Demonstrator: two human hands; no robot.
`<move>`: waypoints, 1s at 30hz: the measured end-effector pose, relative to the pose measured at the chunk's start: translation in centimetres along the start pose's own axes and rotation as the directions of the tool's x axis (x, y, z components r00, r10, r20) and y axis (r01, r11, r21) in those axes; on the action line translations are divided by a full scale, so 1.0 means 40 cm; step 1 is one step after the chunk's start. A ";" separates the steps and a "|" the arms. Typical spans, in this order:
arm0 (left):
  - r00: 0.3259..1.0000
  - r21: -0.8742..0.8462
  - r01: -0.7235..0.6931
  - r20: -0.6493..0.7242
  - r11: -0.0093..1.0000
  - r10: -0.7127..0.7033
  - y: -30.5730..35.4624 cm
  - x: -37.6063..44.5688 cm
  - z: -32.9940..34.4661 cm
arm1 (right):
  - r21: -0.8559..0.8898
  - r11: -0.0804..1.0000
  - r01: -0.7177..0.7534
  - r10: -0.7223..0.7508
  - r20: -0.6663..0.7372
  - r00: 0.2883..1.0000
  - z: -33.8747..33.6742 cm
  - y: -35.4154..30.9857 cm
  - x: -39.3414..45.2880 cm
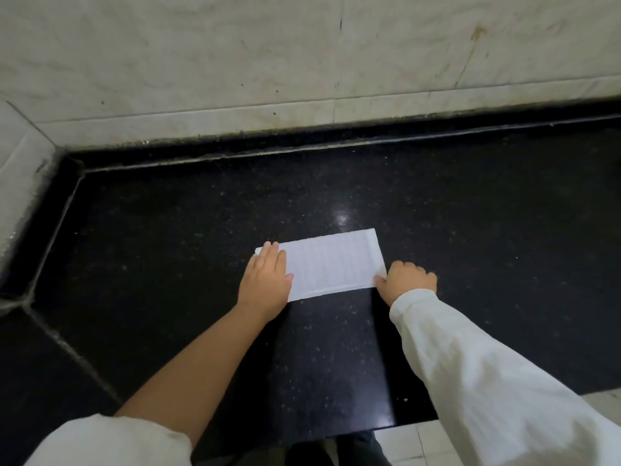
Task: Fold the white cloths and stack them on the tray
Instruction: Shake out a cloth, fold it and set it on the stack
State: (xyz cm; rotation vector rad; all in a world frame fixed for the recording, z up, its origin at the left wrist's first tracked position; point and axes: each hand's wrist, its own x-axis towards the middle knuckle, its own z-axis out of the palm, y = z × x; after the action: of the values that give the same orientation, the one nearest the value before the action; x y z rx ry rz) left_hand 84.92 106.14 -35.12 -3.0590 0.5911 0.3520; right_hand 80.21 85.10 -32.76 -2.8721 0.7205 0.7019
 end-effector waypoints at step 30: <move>0.934 -0.345 0.330 -0.017 0.879 -0.357 -0.212 -0.098 0.010 | 0.250 0.794 0.554 -0.464 -0.339 0.818 0.040 -0.341 -0.092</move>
State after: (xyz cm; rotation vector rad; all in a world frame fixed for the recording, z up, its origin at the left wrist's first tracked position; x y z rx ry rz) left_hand 84.40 115.48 -34.97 -3.4265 -0.0332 0.3535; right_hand 83.05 99.03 -32.72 -2.6561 0.0325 0.1052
